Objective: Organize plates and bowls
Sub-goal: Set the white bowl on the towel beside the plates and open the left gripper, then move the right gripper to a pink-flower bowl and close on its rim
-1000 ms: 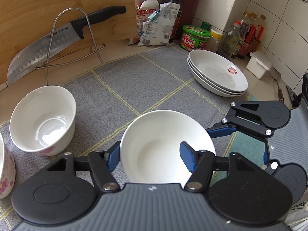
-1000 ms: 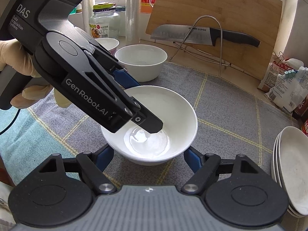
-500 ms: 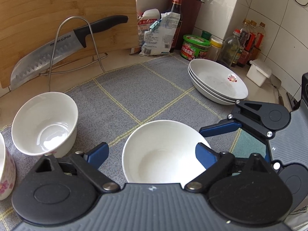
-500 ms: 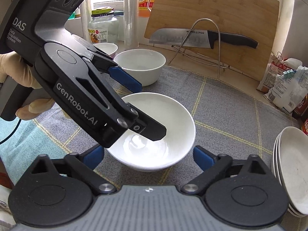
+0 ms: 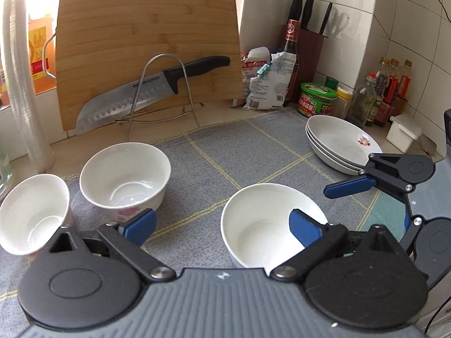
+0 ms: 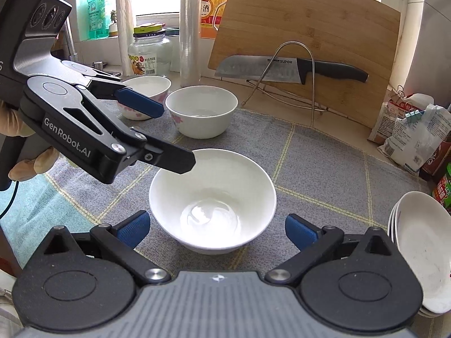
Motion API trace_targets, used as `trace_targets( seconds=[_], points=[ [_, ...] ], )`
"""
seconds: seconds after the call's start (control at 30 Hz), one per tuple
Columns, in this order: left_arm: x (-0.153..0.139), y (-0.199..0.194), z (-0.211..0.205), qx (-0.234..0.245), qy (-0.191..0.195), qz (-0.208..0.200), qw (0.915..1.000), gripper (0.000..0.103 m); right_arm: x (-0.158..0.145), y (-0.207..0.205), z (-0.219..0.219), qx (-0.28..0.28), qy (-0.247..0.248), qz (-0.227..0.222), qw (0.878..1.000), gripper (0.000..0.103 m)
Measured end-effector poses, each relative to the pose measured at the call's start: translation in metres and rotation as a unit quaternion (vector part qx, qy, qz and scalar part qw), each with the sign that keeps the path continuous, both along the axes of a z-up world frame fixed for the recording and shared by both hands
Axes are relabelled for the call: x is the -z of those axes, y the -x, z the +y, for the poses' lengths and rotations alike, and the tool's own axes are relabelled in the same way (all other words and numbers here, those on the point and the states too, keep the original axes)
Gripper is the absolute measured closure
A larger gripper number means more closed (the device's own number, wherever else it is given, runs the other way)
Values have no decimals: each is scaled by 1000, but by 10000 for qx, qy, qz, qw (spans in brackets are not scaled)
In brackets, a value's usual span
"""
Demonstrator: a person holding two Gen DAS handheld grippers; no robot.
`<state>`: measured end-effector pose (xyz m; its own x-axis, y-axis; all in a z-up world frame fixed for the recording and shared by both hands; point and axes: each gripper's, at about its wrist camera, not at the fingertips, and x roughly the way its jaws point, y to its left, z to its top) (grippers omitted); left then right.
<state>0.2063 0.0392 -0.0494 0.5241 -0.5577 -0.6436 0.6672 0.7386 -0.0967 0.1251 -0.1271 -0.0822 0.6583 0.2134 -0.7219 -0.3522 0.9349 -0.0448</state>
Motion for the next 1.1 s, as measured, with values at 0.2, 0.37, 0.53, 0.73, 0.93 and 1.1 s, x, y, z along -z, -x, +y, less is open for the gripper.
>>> trace_targets(
  seconds=[0.2, 0.37, 0.53, 0.73, 0.93, 1.1],
  points=[
    [1, 6, 21, -571, -66, -134, 9983, 3, -8, -1, -2, -19, 83, -66, 9999, 0],
    [2, 8, 32, -904, -162, -298, 9953, 3, -16, -3, 2, -102, 140, -164, 9997, 0],
    [3, 9, 39, -945, -125, -380, 9947, 3, -24, -9, 8, -197, 196, -253, 9993, 0],
    [0, 6, 43, -975, -95, -439, 9942, 3, -30, -16, 14, -319, 335, -354, 9983, 0],
    [1, 7, 41, -1005, -257, -631, 9926, 3, -35, -25, 19, -436, 487, -431, 9969, 0],
    [5, -1, 41, -1126, -283, -581, 9915, 3, -38, -40, 17, -462, 510, -403, 9968, 0]
  ],
)
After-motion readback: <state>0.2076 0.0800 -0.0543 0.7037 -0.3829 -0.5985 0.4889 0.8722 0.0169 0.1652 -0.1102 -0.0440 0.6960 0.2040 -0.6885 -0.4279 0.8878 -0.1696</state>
